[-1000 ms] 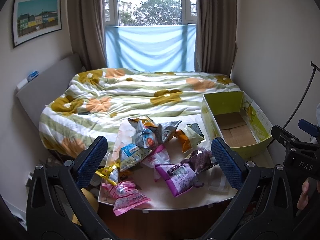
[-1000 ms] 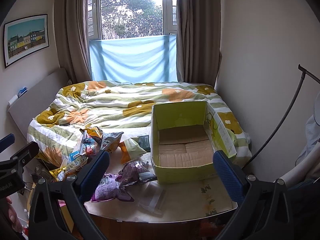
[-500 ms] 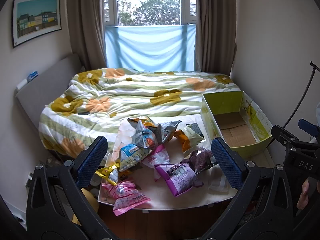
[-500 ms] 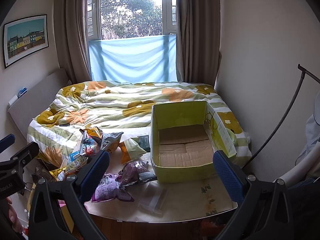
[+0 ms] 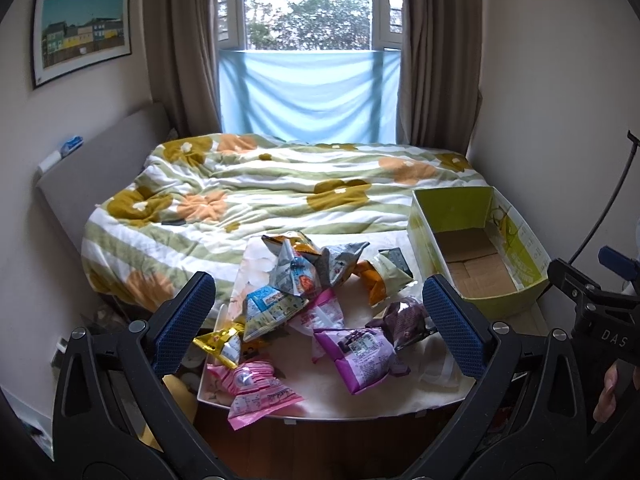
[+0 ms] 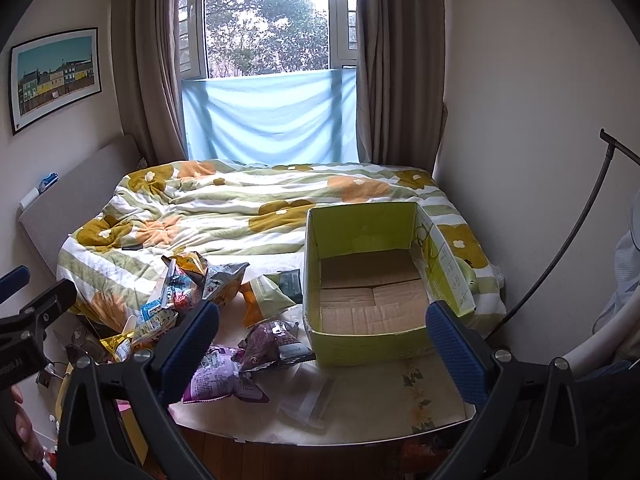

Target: Organize snacks

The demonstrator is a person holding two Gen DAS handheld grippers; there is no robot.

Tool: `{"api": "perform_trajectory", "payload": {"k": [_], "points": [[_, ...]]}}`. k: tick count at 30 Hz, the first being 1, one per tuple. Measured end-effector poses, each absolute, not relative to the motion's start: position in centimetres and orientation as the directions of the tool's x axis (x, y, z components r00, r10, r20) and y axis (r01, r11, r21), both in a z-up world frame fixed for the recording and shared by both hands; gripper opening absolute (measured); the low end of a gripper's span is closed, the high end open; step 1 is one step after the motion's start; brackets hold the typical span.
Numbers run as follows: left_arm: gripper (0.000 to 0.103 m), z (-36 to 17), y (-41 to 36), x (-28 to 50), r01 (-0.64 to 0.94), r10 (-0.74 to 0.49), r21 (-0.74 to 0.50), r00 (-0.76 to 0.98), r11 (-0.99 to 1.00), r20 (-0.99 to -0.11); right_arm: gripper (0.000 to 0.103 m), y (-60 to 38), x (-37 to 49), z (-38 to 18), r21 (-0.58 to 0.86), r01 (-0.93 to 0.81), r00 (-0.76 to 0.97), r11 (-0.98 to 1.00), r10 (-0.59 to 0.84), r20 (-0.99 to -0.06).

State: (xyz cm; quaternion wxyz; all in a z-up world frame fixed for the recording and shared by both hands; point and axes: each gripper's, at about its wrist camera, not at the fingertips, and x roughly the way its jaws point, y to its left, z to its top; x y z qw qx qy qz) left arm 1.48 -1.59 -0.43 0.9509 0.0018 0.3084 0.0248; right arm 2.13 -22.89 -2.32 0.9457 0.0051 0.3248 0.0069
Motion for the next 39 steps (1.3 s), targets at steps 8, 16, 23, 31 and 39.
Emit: {"api": "perform_trajectory", "payload": {"k": [8, 16, 23, 31, 39], "points": [[0.103, -2.9, 3.0, 1.8, -0.239, 0.163, -0.026, 0.732, 0.971, -0.661, 0.103, -21.9, 4.0, -4.4, 0.056, -0.133, 0.729, 0.99, 0.136, -0.671], [0.103, -11.4, 7.5, 1.2, -0.417, 0.188, -0.073, 0.553, 0.906, -0.812, 0.103, -18.0, 6.9, -11.4, 0.123, -0.351, 0.559, 0.928, 0.313, -0.768], [0.103, -18.1, 9.4, 2.5, -0.479, 0.159, -0.089, 0.454, 0.873, -0.877, 0.103, -15.9, 8.4, -17.2, 0.224, -0.411, 0.402, 0.884, 0.396, -0.826], [0.103, -23.4, 9.5, 6.0, -0.455, 0.131, -0.066, 0.388, 0.888, -0.912, 0.103, -12.8, 9.6, -21.7, 0.262, -0.431, 0.327, 0.863, 0.42, -0.847], [0.097, -27.3, 10.2, 8.5, -0.437, 0.091, -0.065, 0.327, 0.897, -0.941, 0.103, -10.8, 12.0, -24.8, 0.267, -0.409, 0.264, 0.872, 0.393, -0.881]]}}
